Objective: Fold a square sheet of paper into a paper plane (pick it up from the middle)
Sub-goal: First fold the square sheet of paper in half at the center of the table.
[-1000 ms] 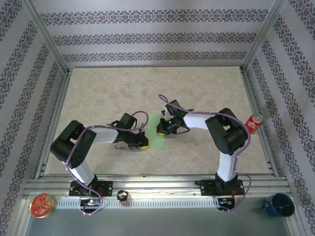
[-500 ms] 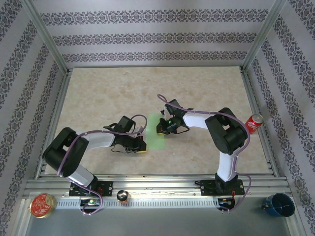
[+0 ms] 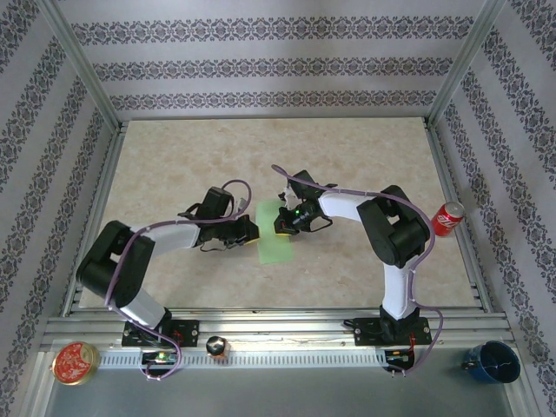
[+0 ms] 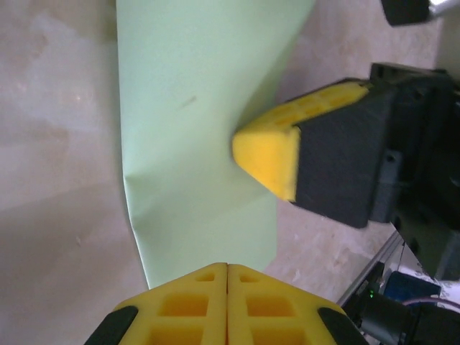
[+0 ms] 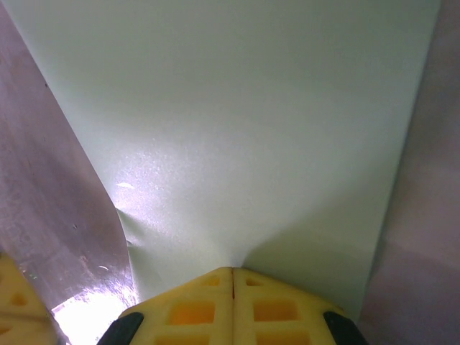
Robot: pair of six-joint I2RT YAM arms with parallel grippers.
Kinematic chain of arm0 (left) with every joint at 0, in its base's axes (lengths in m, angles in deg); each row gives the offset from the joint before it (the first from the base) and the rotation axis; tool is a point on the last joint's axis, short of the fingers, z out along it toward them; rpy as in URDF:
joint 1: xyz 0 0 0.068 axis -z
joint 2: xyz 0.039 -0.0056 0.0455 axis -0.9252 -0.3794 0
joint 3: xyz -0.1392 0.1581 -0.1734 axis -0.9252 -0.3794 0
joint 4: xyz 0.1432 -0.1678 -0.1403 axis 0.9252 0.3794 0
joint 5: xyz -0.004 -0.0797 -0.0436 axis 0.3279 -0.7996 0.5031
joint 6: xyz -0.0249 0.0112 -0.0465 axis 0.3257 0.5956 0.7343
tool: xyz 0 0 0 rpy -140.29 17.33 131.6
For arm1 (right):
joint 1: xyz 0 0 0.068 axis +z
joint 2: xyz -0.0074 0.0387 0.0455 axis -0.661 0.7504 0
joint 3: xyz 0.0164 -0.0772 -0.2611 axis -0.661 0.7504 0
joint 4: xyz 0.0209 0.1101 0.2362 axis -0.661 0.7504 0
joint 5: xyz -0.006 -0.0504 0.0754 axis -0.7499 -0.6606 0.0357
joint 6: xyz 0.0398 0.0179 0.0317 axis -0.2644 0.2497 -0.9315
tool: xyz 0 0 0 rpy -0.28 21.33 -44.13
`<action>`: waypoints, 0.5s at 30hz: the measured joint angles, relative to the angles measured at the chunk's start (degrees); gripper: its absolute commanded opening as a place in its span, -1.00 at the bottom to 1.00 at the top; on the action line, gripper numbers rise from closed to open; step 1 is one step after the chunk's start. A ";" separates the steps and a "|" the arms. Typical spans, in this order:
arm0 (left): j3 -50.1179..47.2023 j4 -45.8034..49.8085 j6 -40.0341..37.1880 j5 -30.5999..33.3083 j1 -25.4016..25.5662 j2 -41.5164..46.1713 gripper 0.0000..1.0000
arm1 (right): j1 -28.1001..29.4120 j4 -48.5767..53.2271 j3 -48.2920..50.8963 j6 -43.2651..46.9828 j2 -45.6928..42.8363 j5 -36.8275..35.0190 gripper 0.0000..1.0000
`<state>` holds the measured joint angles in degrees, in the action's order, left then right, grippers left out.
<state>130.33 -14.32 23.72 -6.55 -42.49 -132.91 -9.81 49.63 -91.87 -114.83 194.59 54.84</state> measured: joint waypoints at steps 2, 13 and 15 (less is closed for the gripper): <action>1.25 -0.81 0.26 0.02 -0.07 -2.08 -0.85 | 0.00 0.02 0.00 0.20 0.02 0.11 -1.00; 2.34 -3.26 0.13 1.18 -0.11 -8.72 -0.88 | -0.33 0.15 -0.15 0.20 0.28 0.79 -1.00; 1.75 -4.07 -0.09 0.96 -0.20 -9.14 -0.88 | -0.33 0.20 -0.15 0.20 0.28 0.81 -1.00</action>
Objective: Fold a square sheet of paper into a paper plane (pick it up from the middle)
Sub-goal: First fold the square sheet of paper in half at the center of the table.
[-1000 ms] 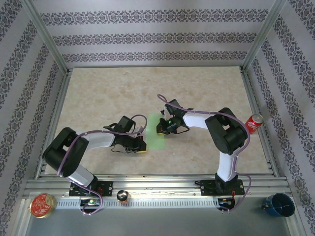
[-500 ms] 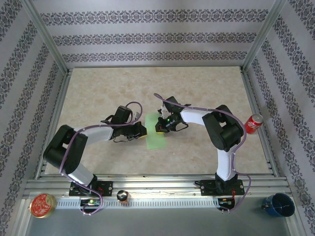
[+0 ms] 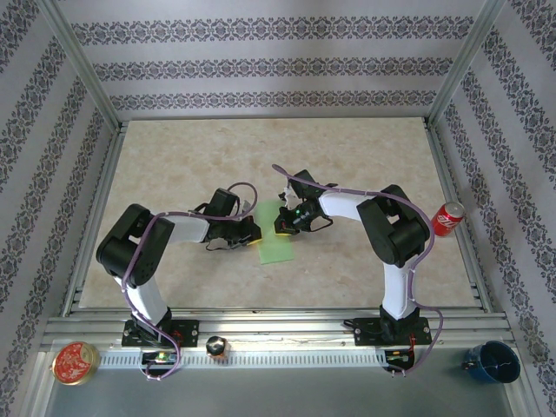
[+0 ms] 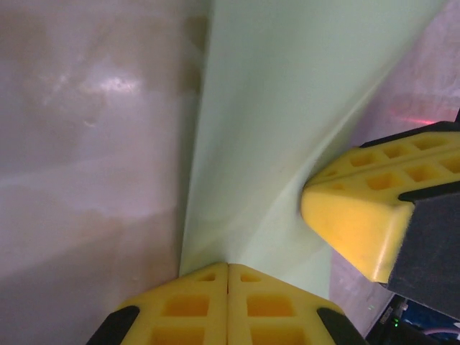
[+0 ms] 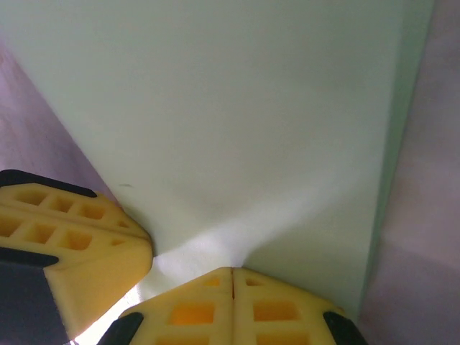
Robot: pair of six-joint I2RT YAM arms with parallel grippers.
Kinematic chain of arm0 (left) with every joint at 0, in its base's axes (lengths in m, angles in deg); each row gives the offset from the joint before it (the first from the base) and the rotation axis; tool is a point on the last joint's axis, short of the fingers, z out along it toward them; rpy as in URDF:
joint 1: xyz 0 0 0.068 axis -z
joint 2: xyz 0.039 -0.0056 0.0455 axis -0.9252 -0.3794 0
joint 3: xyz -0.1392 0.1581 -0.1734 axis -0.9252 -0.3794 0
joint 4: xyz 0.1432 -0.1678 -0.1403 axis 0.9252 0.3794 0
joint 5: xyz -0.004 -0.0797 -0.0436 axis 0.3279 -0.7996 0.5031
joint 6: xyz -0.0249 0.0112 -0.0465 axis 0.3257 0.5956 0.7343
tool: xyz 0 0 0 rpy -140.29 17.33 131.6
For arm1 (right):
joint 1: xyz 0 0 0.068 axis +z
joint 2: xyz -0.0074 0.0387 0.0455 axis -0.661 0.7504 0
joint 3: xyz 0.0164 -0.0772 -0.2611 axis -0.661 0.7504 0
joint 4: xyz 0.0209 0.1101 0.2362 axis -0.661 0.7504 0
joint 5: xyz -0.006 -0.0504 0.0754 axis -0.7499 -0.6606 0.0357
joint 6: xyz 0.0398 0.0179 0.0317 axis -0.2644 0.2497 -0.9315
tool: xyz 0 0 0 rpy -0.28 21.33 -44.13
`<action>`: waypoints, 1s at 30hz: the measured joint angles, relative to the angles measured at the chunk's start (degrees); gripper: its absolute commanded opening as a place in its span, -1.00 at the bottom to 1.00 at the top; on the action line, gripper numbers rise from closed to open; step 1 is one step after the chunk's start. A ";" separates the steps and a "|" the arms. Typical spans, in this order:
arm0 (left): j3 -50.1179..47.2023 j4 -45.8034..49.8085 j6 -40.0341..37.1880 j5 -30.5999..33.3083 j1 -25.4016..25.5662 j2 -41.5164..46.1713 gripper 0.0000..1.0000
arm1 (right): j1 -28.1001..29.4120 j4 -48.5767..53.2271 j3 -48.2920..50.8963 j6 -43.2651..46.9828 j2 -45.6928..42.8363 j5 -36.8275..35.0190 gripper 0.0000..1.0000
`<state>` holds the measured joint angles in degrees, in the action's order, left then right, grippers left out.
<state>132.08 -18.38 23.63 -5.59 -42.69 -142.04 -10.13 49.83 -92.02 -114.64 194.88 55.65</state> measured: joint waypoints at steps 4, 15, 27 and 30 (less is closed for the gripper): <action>-0.15 -0.33 -0.17 0.09 0.00 0.00 -0.88 | -0.02 0.00 0.00 -0.02 0.02 0.00 -1.00; 3.19 1.29 0.07 1.01 -0.02 2.05 -0.87 | -0.39 0.00 0.07 -0.02 0.02 0.22 -1.00; 6.40 0.09 -0.26 1.66 -1.38 -4.74 -0.91 | -0.76 -1.11 1.03 -0.02 -0.09 1.20 -1.00; 6.29 -0.09 -0.35 1.81 -1.49 -4.74 -0.92 | -0.76 -1.25 1.05 -0.02 -0.09 1.29 -1.00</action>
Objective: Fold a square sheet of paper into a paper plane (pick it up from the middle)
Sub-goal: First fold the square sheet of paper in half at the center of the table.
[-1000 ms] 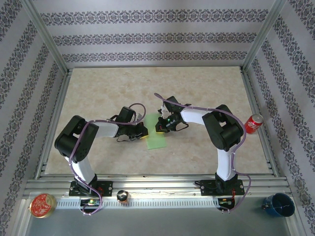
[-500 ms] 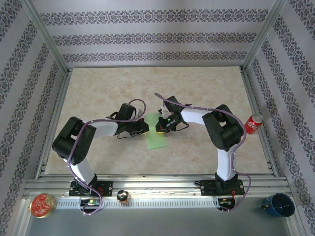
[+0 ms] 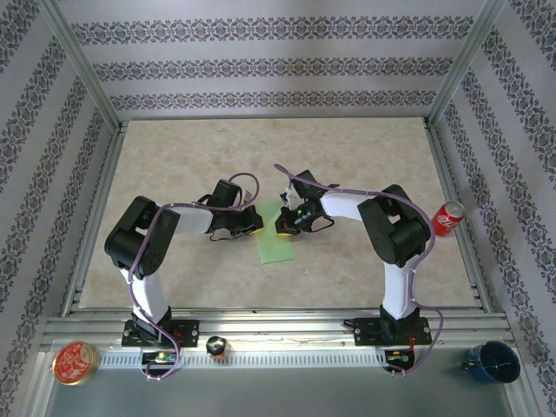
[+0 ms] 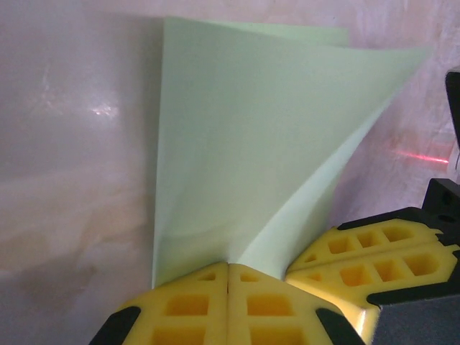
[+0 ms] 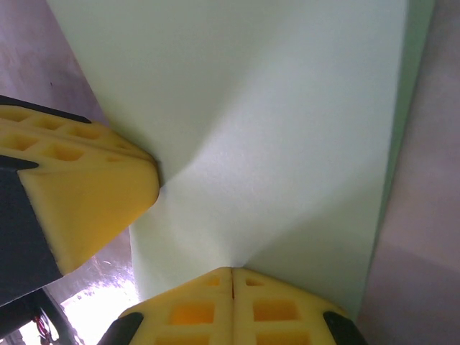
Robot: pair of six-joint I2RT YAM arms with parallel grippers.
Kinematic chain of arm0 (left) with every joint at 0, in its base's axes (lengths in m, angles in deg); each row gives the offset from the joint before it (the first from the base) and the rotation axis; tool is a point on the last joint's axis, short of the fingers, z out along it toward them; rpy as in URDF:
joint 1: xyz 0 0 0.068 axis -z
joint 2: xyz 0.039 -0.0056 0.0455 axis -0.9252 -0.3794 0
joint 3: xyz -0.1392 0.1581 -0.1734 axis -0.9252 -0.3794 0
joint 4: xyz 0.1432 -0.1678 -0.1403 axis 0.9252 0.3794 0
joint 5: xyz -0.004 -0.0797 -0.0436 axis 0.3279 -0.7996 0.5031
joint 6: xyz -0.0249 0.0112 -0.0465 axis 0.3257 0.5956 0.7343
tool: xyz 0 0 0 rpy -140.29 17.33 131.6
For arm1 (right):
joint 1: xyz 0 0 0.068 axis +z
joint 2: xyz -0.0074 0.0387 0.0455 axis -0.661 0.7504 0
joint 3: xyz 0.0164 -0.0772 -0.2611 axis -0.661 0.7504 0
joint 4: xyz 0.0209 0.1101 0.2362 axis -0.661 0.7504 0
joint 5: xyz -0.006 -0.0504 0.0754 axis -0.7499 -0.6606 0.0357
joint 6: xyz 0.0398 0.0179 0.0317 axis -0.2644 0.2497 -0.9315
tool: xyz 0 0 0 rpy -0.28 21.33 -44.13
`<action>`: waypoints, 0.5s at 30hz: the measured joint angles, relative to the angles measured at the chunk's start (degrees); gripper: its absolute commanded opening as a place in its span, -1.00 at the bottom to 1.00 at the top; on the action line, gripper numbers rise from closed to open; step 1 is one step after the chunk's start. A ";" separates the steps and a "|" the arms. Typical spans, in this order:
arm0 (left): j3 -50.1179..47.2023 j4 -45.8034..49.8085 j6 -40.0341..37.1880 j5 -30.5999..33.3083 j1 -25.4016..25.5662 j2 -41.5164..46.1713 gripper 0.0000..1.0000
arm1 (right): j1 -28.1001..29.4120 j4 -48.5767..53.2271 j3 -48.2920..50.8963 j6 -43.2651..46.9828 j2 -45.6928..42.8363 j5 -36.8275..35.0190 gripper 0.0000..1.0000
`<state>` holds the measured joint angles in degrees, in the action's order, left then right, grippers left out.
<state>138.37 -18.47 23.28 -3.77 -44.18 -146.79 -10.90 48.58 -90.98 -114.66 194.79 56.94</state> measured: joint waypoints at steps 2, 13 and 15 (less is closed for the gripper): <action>-0.02 0.00 -0.02 0.02 0.00 0.04 -0.92 | -0.02 0.00 0.00 -0.02 0.00 0.00 -1.00; 5.01 4.81 -1.01 0.04 -0.17 0.46 -0.88 | -0.02 -0.02 0.00 -0.02 -0.02 0.00 -1.00; 6.12 4.79 -1.09 0.02 -0.74 0.42 -0.88 | -0.02 0.00 0.00 -0.02 -0.02 0.00 -1.00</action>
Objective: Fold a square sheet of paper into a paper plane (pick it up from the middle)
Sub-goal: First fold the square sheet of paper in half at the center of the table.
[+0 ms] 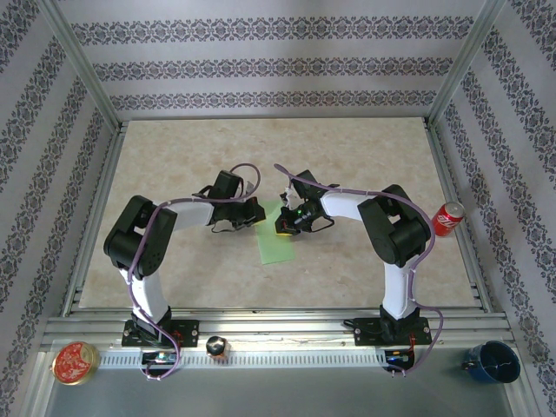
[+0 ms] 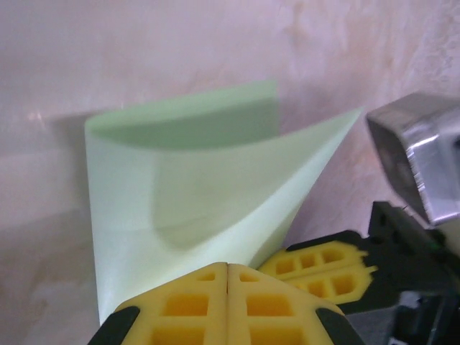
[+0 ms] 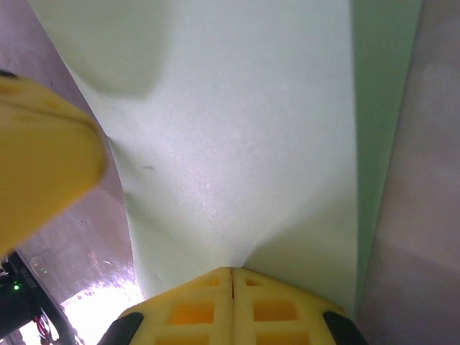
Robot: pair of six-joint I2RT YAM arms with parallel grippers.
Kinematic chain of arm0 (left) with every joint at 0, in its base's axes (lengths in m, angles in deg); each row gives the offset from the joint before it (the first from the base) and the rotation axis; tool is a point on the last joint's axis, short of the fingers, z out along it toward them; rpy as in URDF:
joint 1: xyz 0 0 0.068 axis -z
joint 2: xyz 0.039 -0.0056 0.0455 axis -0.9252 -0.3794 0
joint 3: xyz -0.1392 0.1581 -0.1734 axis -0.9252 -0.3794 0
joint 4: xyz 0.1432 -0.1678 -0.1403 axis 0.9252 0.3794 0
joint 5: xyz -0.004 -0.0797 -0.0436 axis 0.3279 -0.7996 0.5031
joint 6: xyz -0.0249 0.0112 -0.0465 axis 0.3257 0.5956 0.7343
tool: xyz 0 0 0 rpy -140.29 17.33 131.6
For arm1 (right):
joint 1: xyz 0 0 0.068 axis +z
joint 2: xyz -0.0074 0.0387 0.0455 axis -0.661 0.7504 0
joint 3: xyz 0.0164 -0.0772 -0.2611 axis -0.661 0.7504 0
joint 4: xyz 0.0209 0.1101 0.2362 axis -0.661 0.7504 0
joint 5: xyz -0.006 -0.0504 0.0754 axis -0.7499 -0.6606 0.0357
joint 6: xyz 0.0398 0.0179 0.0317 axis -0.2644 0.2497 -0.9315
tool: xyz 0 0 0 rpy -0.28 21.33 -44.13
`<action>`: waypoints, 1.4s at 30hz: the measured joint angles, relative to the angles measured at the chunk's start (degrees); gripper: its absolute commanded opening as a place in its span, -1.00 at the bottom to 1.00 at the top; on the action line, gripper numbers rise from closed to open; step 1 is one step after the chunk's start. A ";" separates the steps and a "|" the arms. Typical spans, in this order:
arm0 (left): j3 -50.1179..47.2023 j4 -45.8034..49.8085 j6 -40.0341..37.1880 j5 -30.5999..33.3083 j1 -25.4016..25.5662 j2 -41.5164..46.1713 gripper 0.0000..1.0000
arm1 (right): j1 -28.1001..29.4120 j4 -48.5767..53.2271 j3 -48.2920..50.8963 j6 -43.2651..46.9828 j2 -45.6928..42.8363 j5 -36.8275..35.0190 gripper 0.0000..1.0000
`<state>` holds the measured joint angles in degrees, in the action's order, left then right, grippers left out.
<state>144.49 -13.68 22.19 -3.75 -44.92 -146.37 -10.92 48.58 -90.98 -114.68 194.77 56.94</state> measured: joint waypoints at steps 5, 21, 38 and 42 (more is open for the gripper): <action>0.76 0.09 -0.17 0.07 -1.70 -1.20 -0.88 | -0.24 0.02 0.00 0.00 0.00 0.20 -1.00; -0.57 -1.92 -0.07 -1.68 -3.02 -3.98 -0.83 | -0.39 0.13 0.04 0.04 0.00 0.33 -1.00; 4.59 0.90 -2.38 -1.92 -3.52 -7.23 -0.82 | -0.74 0.42 0.02 0.07 0.00 0.39 -1.00; 4.87 1.01 -2.21 -2.69 -3.85 -7.61 -0.84 | -0.74 0.44 0.02 0.07 0.00 0.39 -1.00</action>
<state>149.37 -12.68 19.98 -6.44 -48.77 -153.98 -11.66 49.02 -90.95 -114.61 194.77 57.33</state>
